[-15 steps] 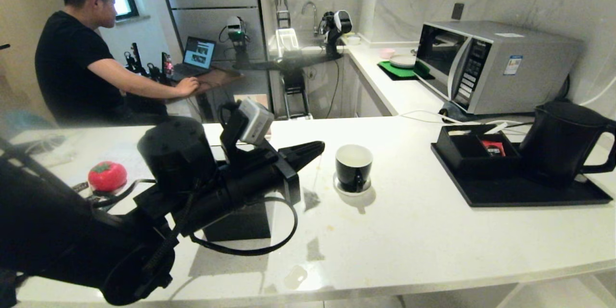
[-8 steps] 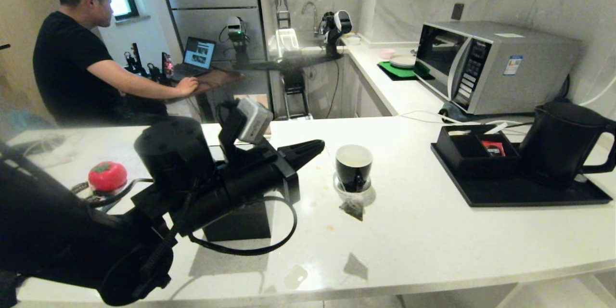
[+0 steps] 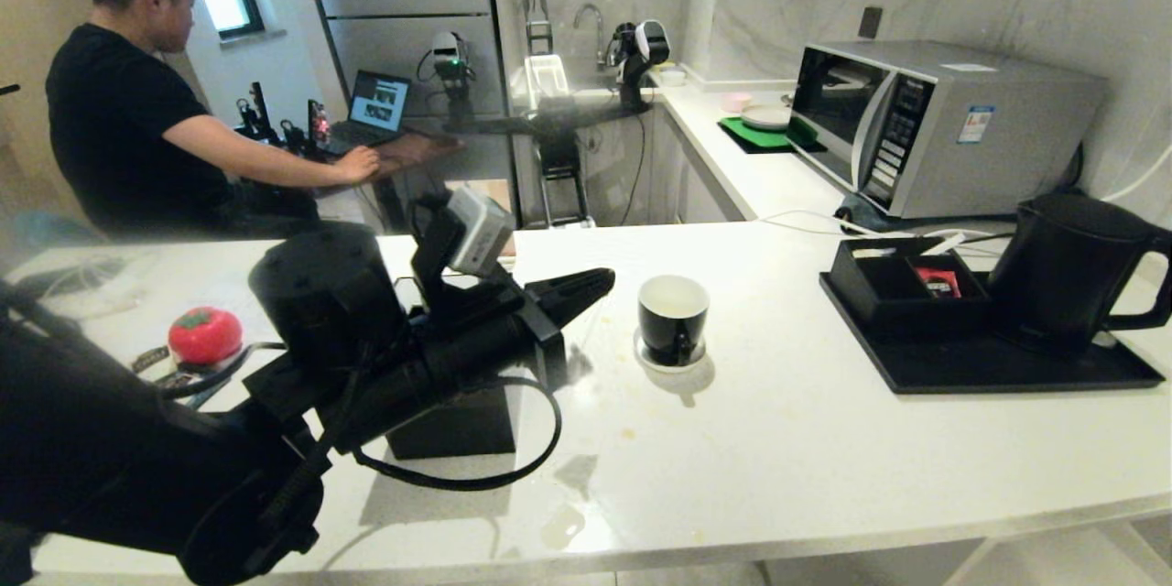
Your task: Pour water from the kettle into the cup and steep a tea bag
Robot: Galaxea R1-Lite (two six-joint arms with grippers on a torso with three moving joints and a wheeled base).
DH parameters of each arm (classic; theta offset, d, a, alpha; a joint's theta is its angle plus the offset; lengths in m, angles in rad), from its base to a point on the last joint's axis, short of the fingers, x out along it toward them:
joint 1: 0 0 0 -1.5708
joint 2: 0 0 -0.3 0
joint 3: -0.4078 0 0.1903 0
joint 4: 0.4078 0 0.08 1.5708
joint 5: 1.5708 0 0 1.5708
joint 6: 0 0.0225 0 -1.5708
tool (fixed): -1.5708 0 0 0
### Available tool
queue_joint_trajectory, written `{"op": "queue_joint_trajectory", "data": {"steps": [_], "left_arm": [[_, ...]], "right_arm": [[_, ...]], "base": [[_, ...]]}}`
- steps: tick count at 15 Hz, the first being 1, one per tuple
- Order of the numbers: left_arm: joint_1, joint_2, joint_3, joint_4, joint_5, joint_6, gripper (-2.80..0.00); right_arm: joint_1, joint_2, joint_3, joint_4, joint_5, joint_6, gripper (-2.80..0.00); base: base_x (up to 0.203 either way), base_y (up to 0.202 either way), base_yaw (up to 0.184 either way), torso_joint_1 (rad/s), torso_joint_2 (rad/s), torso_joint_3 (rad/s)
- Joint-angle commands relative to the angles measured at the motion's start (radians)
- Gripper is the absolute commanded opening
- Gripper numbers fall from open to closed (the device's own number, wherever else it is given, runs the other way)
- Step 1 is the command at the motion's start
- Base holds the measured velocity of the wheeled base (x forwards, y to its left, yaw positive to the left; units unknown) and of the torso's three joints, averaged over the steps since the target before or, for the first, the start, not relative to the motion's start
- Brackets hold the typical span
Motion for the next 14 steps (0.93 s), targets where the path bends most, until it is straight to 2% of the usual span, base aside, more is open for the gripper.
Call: {"op": "queue_joint_trajectory", "data": {"steps": [1,5,9,14], "left_arm": [[-0.001,-0.001,0.002,-0.007,-0.002,0.0,-2.8],[-0.001,-0.001,0.003,-0.007,-0.003,-0.002,-2.8],[-0.007,0.001,-0.006,-0.007,-0.003,-0.003,-2.8],[-0.007,0.016,-0.048,-0.007,-0.005,-0.003,-2.8]], "right_arm": [[0.004,-0.098,0.001,0.058,0.001,0.009,-2.8],[0.002,-0.169,0.001,0.06,0.001,0.055,-2.8],[0.002,-0.17,0.001,0.058,-0.001,0.066,-2.8],[0.002,-0.17,0.001,0.057,-0.005,0.12,-2.8]], "base": [[0.0,0.0,0.0,0.0,0.0,0.0],[0.0,0.0,0.0,0.0,0.0,0.0],[0.0,0.0,0.0,0.0,0.0,0.0],[0.0,0.0,0.0,0.0,0.0,0.0]]}}
